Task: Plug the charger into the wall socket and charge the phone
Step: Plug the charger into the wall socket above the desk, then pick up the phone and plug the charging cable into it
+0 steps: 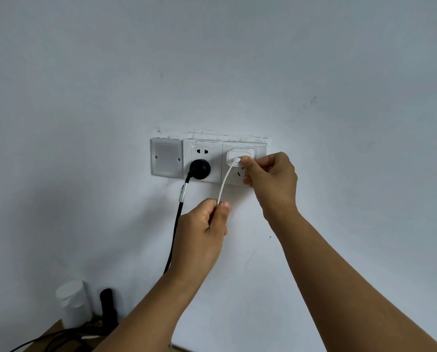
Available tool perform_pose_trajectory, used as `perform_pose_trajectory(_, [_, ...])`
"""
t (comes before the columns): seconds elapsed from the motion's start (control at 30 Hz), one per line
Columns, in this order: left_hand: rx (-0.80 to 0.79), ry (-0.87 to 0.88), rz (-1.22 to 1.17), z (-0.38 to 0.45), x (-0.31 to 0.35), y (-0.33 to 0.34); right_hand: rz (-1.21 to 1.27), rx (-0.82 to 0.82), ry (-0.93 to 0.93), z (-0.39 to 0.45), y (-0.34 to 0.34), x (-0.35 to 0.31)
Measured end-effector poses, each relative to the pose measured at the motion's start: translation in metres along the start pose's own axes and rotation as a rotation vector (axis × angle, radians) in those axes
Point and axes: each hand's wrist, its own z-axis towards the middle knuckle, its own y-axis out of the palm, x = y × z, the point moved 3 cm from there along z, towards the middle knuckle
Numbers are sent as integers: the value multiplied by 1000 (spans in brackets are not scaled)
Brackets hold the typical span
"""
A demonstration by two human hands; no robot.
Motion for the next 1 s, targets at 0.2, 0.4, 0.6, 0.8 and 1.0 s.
perform_pose_trajectory(0.2, [17, 30, 86, 9, -3, 8, -43, -32, 36, 23, 1, 1])
perform_pose_trajectory(0.4, [-91, -146, 92, -31, -28, 3, -284, -46, 91, -8, -33, 3])
perform_pose_trajectory(0.6, [-276, -396, 87, -123, -74, 8, -360, -158, 181, -136, -85, 68])
perform_pose_trajectory(0.8, [-463, -697, 36, -255, -125, 28, -542, -314, 436, -277, -155, 160])
perform_pose_trajectory(1.0, [-687, -701, 275, -363, -135, 30, -717, -335, 599, -371, -220, 200])
